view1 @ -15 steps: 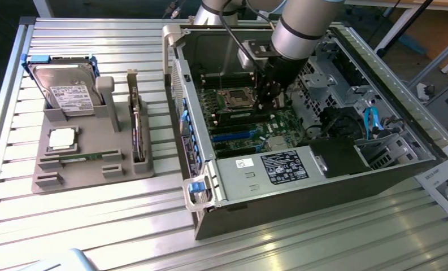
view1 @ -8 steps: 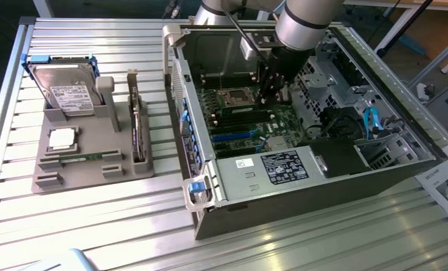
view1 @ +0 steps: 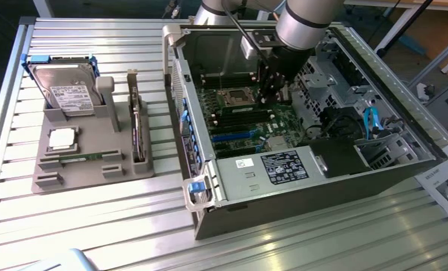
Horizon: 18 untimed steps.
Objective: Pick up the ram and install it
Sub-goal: 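Insert the ram into the slot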
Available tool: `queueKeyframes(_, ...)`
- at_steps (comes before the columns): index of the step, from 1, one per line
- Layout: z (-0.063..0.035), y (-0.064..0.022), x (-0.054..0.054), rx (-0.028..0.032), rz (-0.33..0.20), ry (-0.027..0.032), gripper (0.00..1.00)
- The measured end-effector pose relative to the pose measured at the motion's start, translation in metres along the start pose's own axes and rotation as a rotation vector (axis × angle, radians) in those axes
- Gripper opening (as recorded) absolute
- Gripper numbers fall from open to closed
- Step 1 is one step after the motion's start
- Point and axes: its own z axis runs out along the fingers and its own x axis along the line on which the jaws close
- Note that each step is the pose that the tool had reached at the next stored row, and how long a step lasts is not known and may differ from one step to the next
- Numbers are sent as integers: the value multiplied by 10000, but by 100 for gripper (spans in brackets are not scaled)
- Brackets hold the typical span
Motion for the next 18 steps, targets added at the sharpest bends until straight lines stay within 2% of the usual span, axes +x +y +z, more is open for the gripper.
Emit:
queueKeyframes(1, 0, -6, 0, -38, 2, 0, 12)
queueKeyframes(4, 0, -30, 0, -200, 10, 0, 12)
queueKeyframes(6, 0, -37, -1, -254, 14, -2, 12)
queueKeyframes(12, 23, -38, 1, -255, 13, -3, 12)
queueKeyframes(18, 137, -32, 7, -255, 14, -2, 12)
